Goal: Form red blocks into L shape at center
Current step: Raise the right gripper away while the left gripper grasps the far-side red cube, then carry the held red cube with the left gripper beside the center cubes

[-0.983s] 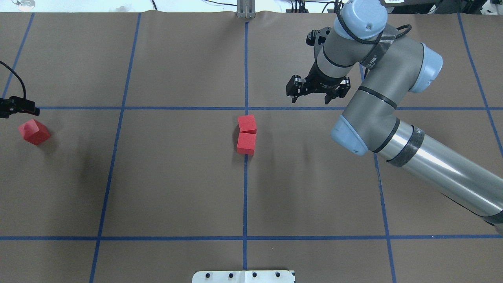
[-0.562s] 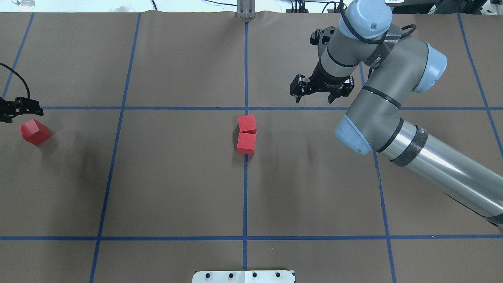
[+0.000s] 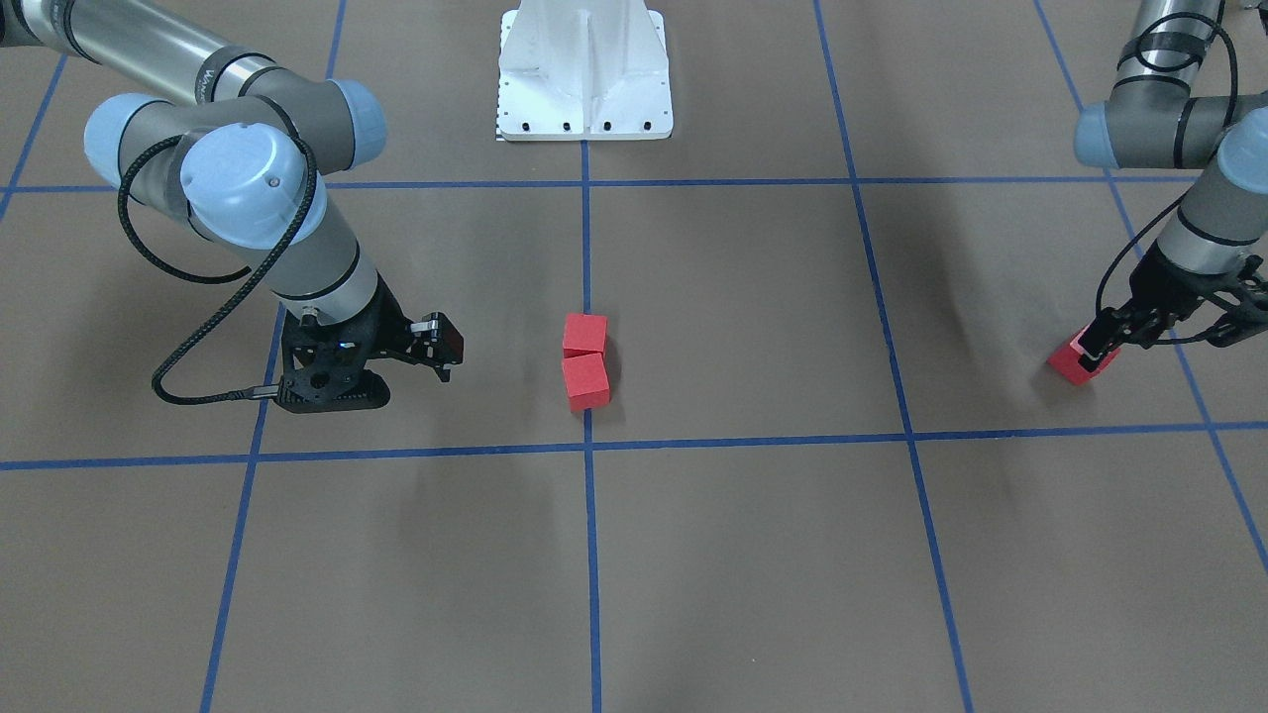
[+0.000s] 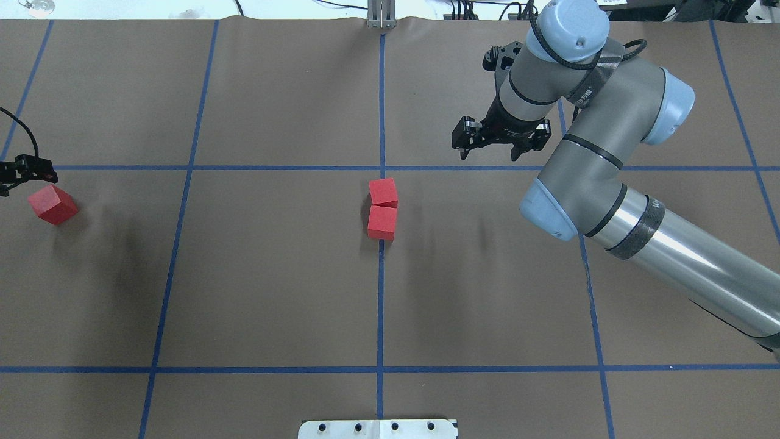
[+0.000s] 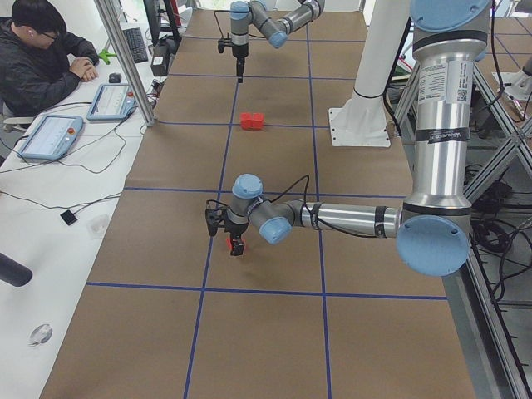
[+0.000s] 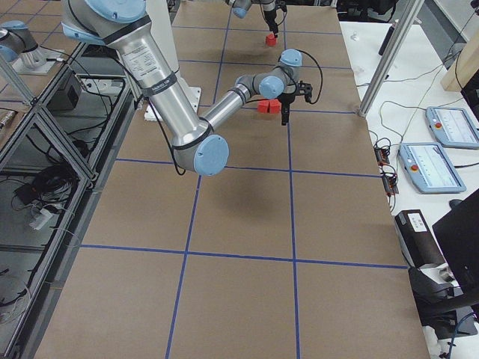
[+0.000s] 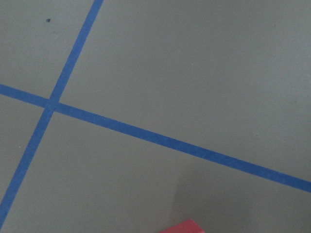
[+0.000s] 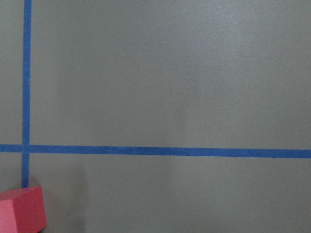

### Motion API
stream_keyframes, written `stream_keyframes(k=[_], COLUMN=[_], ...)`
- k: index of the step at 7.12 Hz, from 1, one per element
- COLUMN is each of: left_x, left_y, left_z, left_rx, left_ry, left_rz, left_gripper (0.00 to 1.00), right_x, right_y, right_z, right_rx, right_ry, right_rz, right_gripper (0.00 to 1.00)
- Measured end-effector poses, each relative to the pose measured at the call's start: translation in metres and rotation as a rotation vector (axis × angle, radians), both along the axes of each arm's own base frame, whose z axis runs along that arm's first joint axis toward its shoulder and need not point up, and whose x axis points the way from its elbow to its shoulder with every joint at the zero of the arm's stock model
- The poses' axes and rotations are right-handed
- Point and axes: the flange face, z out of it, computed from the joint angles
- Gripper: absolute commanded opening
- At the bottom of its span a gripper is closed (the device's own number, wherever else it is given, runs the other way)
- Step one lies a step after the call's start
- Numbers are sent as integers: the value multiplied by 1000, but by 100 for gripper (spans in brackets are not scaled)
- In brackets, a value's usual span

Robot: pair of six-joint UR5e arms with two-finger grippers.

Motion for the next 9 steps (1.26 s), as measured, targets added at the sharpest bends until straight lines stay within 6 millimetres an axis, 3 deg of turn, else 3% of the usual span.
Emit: stream_keyframes(k=[3,4,5,6,8,9], left_x=[19,20,21,22,24,28], left_y=[7,8,9,9,6,-2], left_z=[2,3,3,3,-4,-21], left_rx=[-15,-17,-19,-20,-22,-22], left_ry=[-8,-10,-11,-9,-1,2], left_rz=[-7,-5,-4,-5,-5,-8], left_gripper=[99,59,13,0,0,0], right_x=[1,1,0,0,0,0], right_y=[1,1,1,1,2,1], right_z=[2,3,4,4,4,5], right_rx=[-1,-3,-3,-4,-5,-5], right_ry=[1,2,3,3,2,3], right_rz=[0,0,-1,-1,-2,-2], right_gripper=[99,99,99,99,99,99])
